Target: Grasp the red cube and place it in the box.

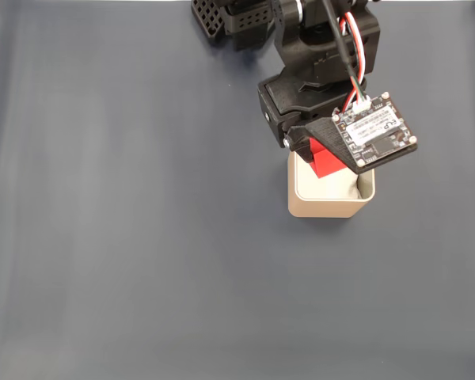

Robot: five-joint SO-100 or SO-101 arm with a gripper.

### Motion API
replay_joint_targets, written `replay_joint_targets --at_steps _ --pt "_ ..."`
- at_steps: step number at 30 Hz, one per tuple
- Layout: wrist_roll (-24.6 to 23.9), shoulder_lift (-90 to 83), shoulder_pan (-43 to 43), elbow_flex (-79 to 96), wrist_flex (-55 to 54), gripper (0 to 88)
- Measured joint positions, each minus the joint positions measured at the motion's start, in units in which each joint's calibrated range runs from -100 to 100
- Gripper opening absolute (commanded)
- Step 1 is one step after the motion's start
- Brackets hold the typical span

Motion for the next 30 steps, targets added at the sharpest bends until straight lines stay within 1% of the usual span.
replay_joint_targets --at_steps 21,30 --pt "-0.2 0.36 0.08 0.0 -0.89 1.3" --pt "-0.49 0.09 -1.2 2.46 -1.22 1.8"
